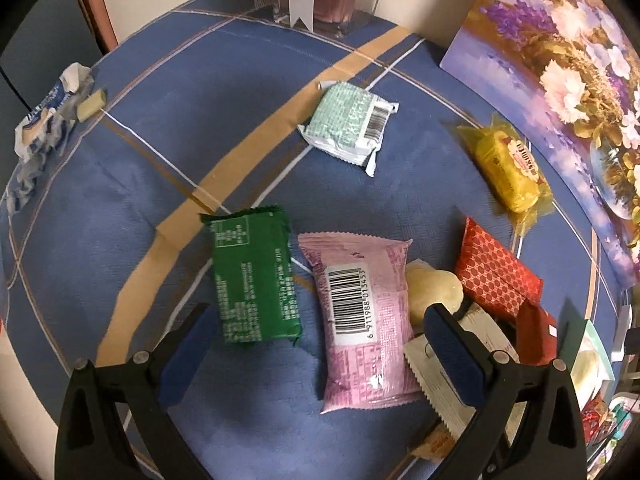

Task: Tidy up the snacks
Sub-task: 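Grasp the clear green-edged cookie bag with the right gripper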

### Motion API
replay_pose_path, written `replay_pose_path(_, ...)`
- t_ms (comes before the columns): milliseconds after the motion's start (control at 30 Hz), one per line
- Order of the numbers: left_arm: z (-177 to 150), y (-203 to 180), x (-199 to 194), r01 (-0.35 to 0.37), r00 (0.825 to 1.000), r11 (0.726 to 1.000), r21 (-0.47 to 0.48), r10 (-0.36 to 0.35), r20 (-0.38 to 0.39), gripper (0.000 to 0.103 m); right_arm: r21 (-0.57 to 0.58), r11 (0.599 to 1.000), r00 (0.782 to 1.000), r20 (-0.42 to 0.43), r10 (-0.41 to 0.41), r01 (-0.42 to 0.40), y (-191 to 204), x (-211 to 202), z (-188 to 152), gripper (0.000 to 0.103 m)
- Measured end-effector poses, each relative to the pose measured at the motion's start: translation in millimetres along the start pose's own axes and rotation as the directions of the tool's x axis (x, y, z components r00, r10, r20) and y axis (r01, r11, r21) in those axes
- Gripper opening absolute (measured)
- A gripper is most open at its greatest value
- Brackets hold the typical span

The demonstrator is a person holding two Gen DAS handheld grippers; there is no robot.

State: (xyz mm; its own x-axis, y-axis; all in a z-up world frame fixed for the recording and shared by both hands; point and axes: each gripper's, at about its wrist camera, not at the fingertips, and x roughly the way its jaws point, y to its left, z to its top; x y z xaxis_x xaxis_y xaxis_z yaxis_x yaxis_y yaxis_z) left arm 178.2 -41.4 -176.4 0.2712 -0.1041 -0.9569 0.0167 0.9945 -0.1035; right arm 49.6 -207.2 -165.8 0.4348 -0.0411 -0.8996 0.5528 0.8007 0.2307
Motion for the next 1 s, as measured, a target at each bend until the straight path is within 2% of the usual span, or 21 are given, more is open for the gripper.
replay_pose_path(133,2.0,-5.6,5.9,-0.021,1.000,1.000,0.013,0.021,0.011,0.102,-0.007,1.000,1.000,-0.007,-0.009,0.009,3.2,3.9,-1.3,0.101)
replay_pose_path(233,2.6,-8.4,8.6,-0.037,0.999,0.999,0.020,0.036,0.015,0.100,-0.004,1.000,1.000,-0.007,-0.011,0.011,5.1,5.3,-1.7,0.092)
replay_pose_path(300,2.1,-11.0,10.3,-0.049,0.999,0.998,0.027,0.048,0.015,0.094,0.001,1.000,1.000,-0.006,-0.009,0.009,5.1,5.5,-1.8,0.089)
replay_pose_path(333,1.8,-11.8,11.7,-0.046,0.999,0.999,0.027,0.046,0.010,0.090,0.004,1.000,1.000,-0.006,-0.006,0.006,4.8,5.4,-1.9,0.085)
replay_pose_path(433,0.3,-13.6,12.0,-0.047,0.999,0.998,0.030,0.047,0.009,0.088,0.022,1.000,1.000,-0.008,0.005,-0.005,2.0,4.6,-1.9,0.077)
replay_pose_path(567,0.6,-14.2,11.9,-0.033,0.999,0.999,0.032,0.033,0.008,0.084,0.041,0.999,1.000,-0.014,0.015,-0.014,-2.2,3.7,-2.1,0.060)
replay_pose_path(733,0.9,-8.3,12.7,0.007,1.000,1.000,0.003,-0.007,-0.011,0.080,0.058,0.997,0.999,-0.024,0.049,-0.047,-5.1,4.7,-2.2,0.054)
replay_pose_path(900,-0.9,-1.5,10.9,0.020,1.000,1.000,0.001,-0.020,-0.020,0.077,0.065,0.996,0.998,-0.028,0.056,-0.054,-7.1,3.4,-2.1,0.052)
replay_pose_path(933,-1.9,-1.5,9.2,0.026,0.999,1.000,-0.001,-0.026,-0.024,0.072,0.066,0.996,0.998,-0.028,0.057,-0.055,-7.5,3.1,-1.7,0.052)
replay_pose_path(1000,-3.9,-1.2,4.0,0.047,0.999,0.999,-0.006,-0.047,-0.024,0.051,0.067,0.996,0.998,-0.025,0.055,-0.053,-8.9,0.5,-1.2,0.052)
